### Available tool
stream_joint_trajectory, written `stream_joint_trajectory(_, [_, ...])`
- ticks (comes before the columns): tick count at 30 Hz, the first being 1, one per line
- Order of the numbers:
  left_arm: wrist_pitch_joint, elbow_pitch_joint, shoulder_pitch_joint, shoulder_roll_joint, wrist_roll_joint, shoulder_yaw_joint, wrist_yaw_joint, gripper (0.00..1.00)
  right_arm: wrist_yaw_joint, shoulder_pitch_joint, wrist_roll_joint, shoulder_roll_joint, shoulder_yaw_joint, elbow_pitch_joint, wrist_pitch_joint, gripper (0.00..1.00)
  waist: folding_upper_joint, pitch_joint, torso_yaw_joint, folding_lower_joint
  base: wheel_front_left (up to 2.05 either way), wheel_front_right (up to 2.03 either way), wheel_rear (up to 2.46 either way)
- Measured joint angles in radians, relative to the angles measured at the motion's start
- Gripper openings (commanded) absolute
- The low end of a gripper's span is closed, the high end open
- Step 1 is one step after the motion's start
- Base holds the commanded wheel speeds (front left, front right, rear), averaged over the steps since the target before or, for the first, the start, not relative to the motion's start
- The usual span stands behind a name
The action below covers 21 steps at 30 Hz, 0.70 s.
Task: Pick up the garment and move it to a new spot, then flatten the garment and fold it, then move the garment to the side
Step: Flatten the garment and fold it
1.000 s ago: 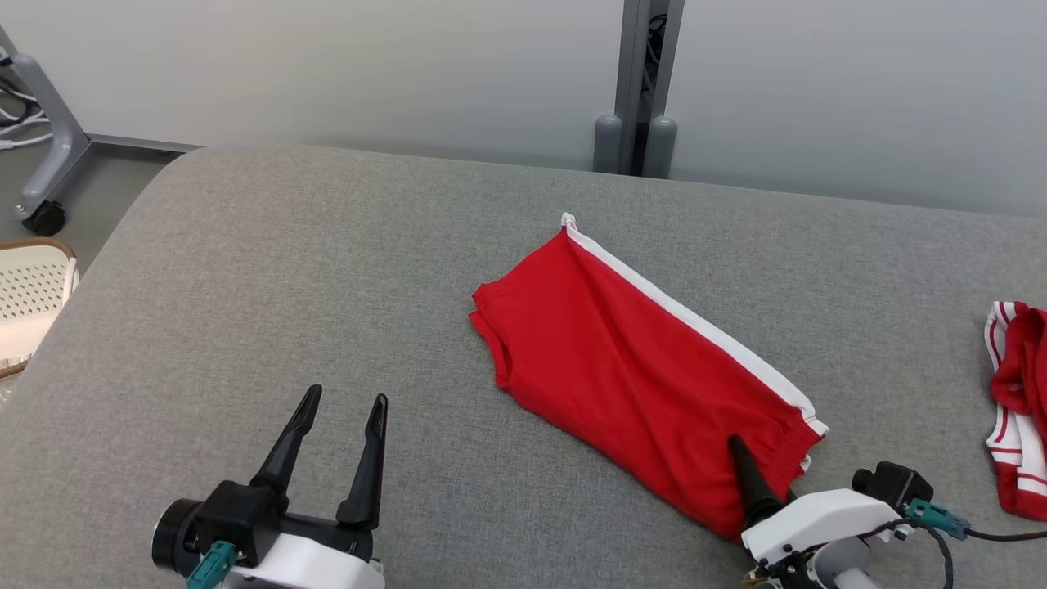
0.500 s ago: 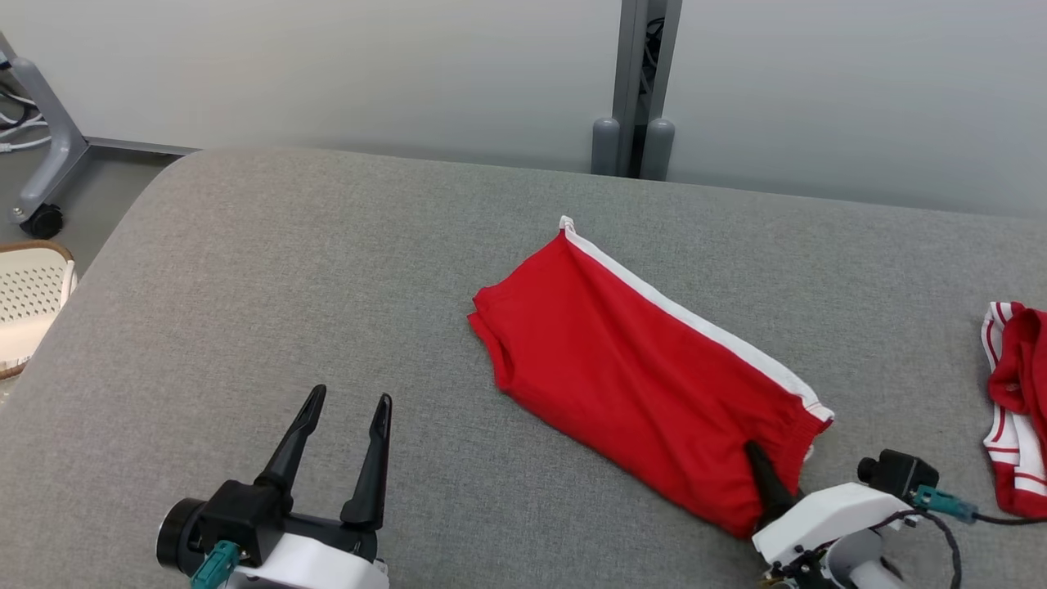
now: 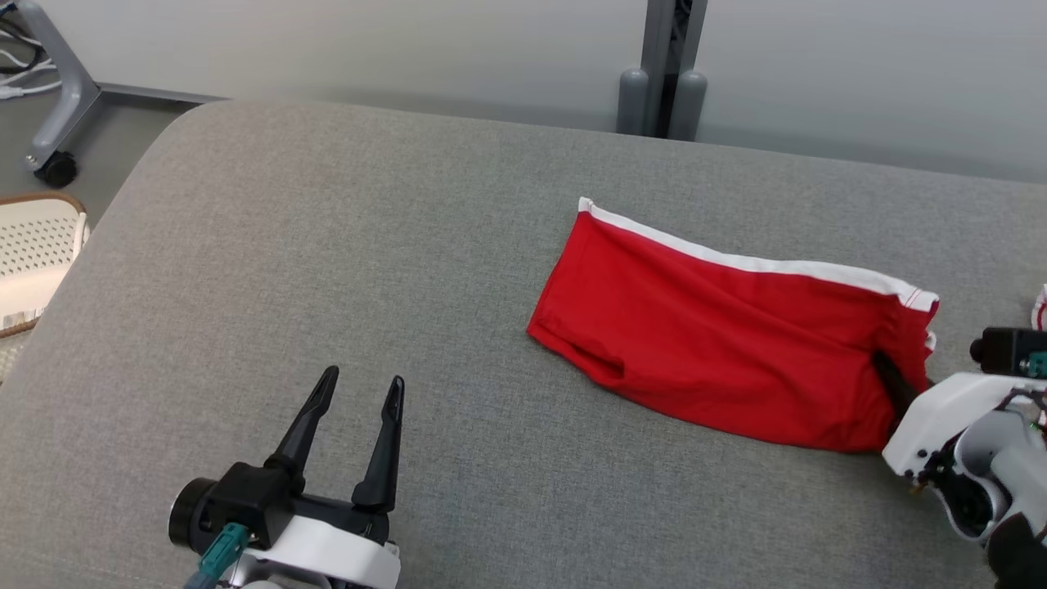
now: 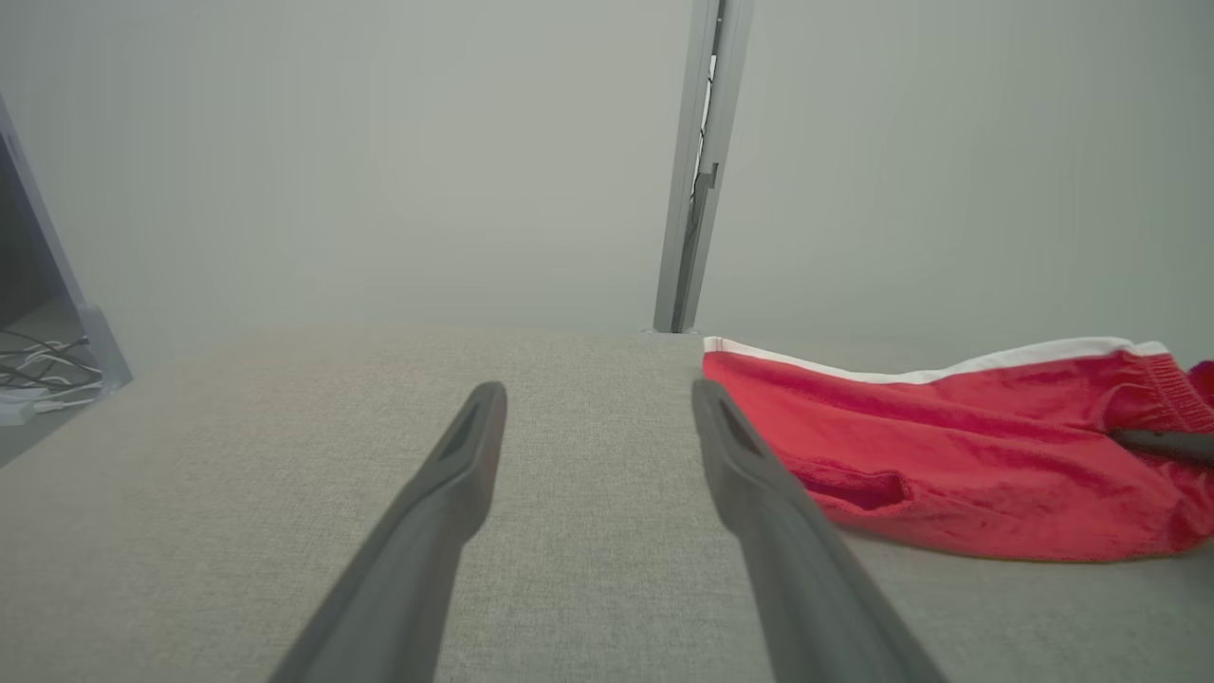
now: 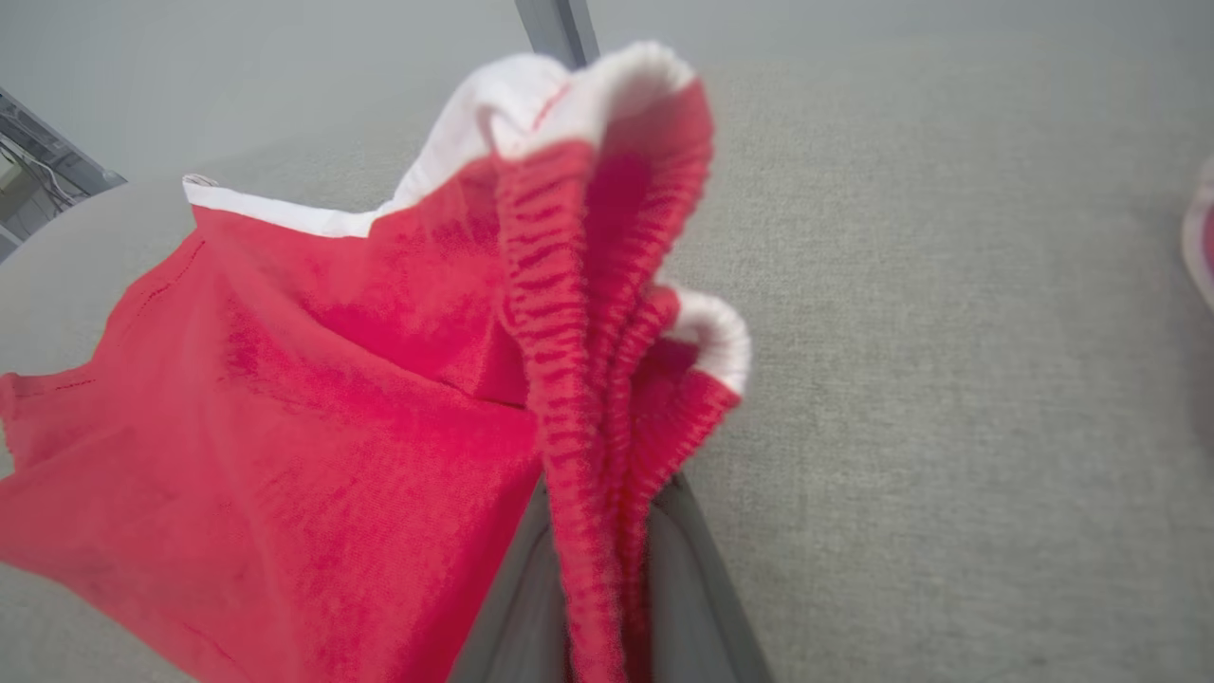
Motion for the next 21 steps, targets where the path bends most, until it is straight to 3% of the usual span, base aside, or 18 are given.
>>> stream_joint_trajectory(10, [0.0, -0.004, -0.041, 0.0, -0.018, -0.026, 0.006, 1.0, 0.0, -0.224, -0.094, -0.126, 0.141, 0.138, 0.128, 0.0, 0.0, 0.086, 0.047, 0.0, 0.0, 0.0, 0.0])
stream_joint_trajectory(21, [0.0, 0.007, -0.063, 0.0, -0.025, -0.044, 0.015, 1.0, 0.0, -0.301, -0.091, -0.084, 0.199, 0.199, 0.152, 0.0, 0.0, 0.096, 0.064, 0.0, 0.0, 0.0, 0.0])
